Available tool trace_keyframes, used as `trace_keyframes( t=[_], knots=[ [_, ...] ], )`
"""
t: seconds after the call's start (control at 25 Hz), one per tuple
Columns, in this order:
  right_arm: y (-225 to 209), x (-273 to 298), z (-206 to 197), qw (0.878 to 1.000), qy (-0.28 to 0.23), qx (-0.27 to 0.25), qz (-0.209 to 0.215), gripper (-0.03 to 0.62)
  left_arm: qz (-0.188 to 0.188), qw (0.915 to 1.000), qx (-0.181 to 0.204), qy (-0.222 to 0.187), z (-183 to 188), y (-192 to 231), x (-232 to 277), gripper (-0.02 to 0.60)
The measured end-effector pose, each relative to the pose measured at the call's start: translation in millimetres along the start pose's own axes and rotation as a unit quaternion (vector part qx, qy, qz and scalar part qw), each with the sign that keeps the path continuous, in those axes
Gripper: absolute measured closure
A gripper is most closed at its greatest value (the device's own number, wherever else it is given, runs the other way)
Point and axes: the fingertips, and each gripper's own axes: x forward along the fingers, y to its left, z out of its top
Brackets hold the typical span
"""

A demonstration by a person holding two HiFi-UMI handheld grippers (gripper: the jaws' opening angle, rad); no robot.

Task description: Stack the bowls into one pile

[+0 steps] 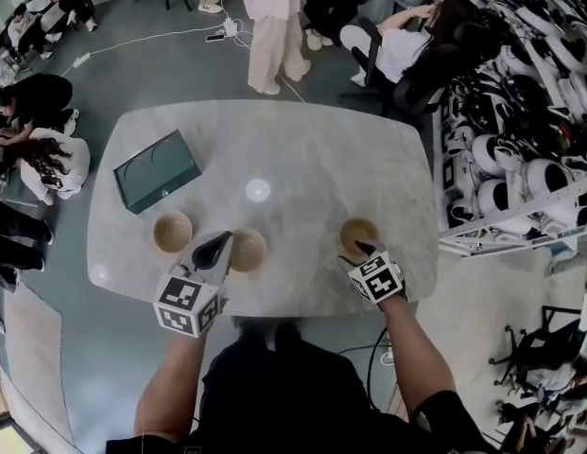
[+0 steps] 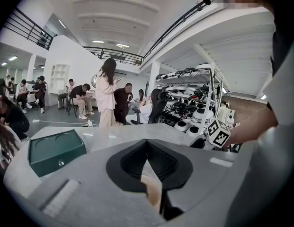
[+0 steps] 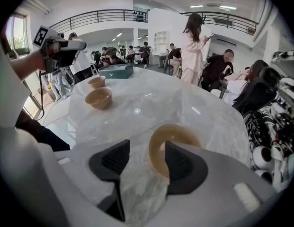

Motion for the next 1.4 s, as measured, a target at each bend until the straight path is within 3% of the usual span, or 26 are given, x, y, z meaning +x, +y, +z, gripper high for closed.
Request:
trace_keyframes(
  t=[0.28,0.68,0.92,1.4],
  knots=[
    [-2,20,-18,0.998,0.052,-0.022,0.013,0.376,0.002,1.0,-0.002,0.009,2,-3,9,0.571],
    [-13,23,-30,0.995,0.079,-0.068,-0.007,0.538,0.018,0.9998,-0.003,0.007,2,-4,2,0.571],
    [-19,6,-16,0.996,0.049,-0.067,-0.016,0.577,0.039,0.9992,0.002,-0.002,5,-9,-12,0.571],
    [-13,-38,37,0.998,-0.036,-0.05,-0.026,0.577,0.076,0.9969,0.001,-0.024,17,-1,-57,0.571]
  ],
)
